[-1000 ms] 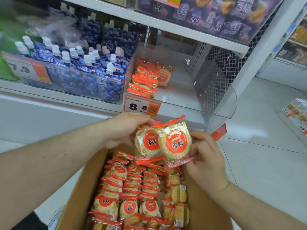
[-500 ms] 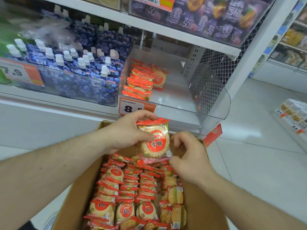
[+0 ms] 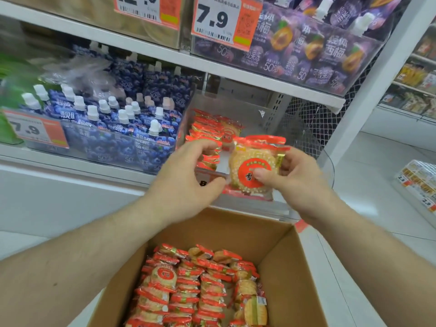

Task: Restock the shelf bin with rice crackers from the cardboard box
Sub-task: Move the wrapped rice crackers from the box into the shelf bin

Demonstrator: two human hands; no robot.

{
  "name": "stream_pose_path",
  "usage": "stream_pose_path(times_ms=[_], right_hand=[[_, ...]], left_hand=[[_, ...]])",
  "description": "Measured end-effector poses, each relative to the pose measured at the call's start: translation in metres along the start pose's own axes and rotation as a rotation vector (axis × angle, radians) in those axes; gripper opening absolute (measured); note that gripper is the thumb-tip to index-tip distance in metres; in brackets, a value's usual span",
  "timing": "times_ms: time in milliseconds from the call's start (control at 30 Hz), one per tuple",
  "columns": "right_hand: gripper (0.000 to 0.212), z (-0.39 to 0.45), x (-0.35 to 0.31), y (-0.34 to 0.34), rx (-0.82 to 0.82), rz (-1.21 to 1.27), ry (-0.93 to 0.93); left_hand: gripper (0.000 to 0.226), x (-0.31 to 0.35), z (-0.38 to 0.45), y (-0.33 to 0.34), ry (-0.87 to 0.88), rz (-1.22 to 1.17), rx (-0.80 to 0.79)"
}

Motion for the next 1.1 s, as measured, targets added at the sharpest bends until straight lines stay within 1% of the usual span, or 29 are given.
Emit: stream_pose_path(times_ms=[33, 67, 100, 167, 233, 267, 333, 433, 467, 533, 567, 667, 700, 767, 833, 933, 1000, 1033, 1100], right_hand=[[0.034, 0.016, -0.002, -0.009, 0.053, -0.006, -0.010], [0.035, 0.036, 0.001, -0.016, 0.090, -0.006, 0.001], [0.038, 0.057, 0.010, -0.021, 0.106, -0.001, 0.034], [0.044, 0.097, 0.037, -0.019, 0.085, 0.017, 0.151], [0.050, 0.127, 0.066, -0.008, 0.049, 0.026, 0.289], [0.049, 0.138, 0.076, -0.002, 0.041, 0.033, 0.337], [0.037, 0.155, 0.086, 0.012, 0.048, 0.035, 0.388], [0.027, 0.178, 0.101, 0.024, 0.097, 0.002, 0.425], [0.027, 0.183, 0.106, 0.027, 0.107, -0.030, 0.427], [0.037, 0.193, 0.114, 0.033, 0.103, -0.109, 0.408], [0.039, 0.195, 0.118, 0.034, 0.113, -0.133, 0.404], [0.022, 0.196, 0.124, 0.030, 0.202, -0.193, 0.414], [0.023, 0.197, 0.127, 0.031, 0.212, -0.213, 0.413], [0.023, 0.200, 0.128, 0.034, 0.200, -0.235, 0.410], [0.015, 0.201, 0.125, 0.041, 0.171, -0.226, 0.397], [0.031, 0.203, 0.123, 0.049, 0.115, -0.203, 0.411], [0.026, 0.202, 0.122, 0.054, 0.079, -0.170, 0.439], [0.026, 0.200, 0.122, 0.056, 0.070, -0.140, 0.452], [0.037, 0.196, 0.120, 0.059, 0.044, -0.046, 0.461]], left_hand=[[0.049, 0.004, 0.002, -0.012, 0.067, 0.184, 0.088], [0.048, 0.003, 0.004, -0.018, 0.105, 0.331, 0.134], [0.048, -0.003, 0.006, -0.020, 0.116, 0.447, 0.137], [0.049, -0.017, 0.009, -0.013, 0.090, 0.592, 0.051], [0.049, -0.027, 0.010, -0.005, 0.057, 0.652, -0.032], [0.048, -0.030, 0.010, -0.002, 0.039, 0.660, -0.057], [0.044, -0.039, 0.011, 0.002, -0.025, 0.632, -0.090], [0.038, -0.048, 0.010, 0.006, -0.055, 0.473, -0.092], [0.035, -0.048, 0.010, 0.007, -0.039, 0.414, -0.079], [0.026, -0.048, 0.011, 0.005, -0.019, 0.344, -0.056], [0.022, -0.048, 0.012, 0.005, -0.018, 0.331, -0.050], [0.017, -0.048, 0.013, 0.005, -0.042, 0.333, -0.046], [0.016, -0.048, 0.013, 0.004, -0.048, 0.338, -0.047], [0.015, -0.047, 0.013, 0.004, -0.046, 0.341, -0.048], [0.014, -0.046, 0.013, 0.004, -0.047, 0.349, -0.057], [0.013, -0.044, 0.014, 0.004, -0.050, 0.352, -0.070], [0.012, -0.043, 0.015, 0.005, -0.054, 0.351, -0.084], [0.012, -0.043, 0.015, 0.005, -0.058, 0.351, -0.092], [0.012, -0.043, 0.015, 0.005, -0.067, 0.363, -0.104]])
Point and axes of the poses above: each hand's wrist, its own z-axis towards the middle knuckle, its own y-axis out of the palm, x = y × z, the point moved 9 cm from there along z, towards the middle knuckle, and after that the axes turned 1 degree about -z, right-handed, at the moved point
